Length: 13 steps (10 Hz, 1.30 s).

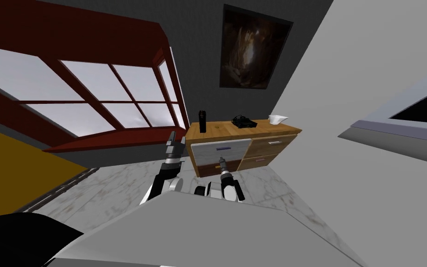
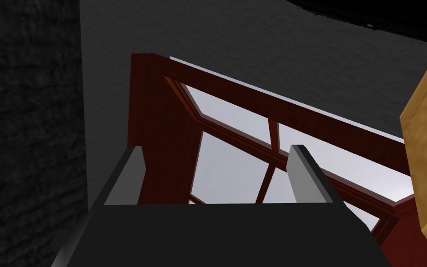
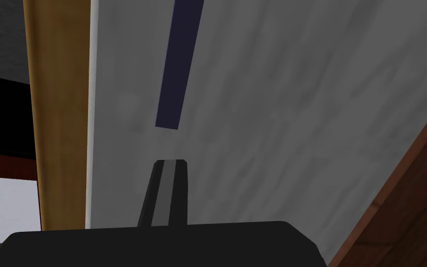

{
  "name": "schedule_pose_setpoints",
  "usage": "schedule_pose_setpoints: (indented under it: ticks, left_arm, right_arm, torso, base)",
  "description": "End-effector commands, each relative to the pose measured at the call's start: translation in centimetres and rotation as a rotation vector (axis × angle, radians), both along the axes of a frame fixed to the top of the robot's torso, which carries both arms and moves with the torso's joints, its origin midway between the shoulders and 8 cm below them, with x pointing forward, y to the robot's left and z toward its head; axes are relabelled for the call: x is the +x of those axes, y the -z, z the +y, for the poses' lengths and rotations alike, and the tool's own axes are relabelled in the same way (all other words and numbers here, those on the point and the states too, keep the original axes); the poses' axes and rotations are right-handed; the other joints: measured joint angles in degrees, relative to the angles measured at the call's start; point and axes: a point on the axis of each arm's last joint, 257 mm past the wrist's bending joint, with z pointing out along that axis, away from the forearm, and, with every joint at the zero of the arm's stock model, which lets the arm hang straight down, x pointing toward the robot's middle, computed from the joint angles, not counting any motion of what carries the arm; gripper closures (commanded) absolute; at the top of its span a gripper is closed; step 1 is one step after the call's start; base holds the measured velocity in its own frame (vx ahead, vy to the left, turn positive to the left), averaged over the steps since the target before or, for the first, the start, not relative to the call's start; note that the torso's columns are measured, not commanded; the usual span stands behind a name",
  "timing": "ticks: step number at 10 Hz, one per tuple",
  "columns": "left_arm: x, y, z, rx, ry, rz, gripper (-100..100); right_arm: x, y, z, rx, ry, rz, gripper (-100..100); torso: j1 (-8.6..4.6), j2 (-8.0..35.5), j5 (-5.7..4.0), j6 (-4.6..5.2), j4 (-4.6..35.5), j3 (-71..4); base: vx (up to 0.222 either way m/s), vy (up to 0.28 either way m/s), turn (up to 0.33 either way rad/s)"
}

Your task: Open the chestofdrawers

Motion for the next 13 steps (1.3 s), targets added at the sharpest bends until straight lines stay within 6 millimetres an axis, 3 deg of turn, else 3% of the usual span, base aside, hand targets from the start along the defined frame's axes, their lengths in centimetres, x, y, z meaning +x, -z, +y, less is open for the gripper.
schedule_pose_setpoints:
  ticks: [1, 13]
  left_arm:
    - [0.0, 0.0, 0.0, 0.0, 0.0, 0.0, 0]
    - [0.0, 0.0, 0.0, 0.0, 0.0, 0.0, 0]
  right_arm:
    - [-0.1, 0.2, -0.3, 0.002, 0.005, -0.004, -100]
    - [-0.7, 0.7, -3.0, 0.033, 0.039, -0.061, -100]
  torso:
    - [0.12, -0.4, 0.02, -0.01, -0.1, -0.23]
    - [0.07, -0.07, 0.02, 0.0, -0.03, -0.05]
  base:
    - [0.0, 0.0, 0.071]
    - [0.049, 0.0, 0.059]
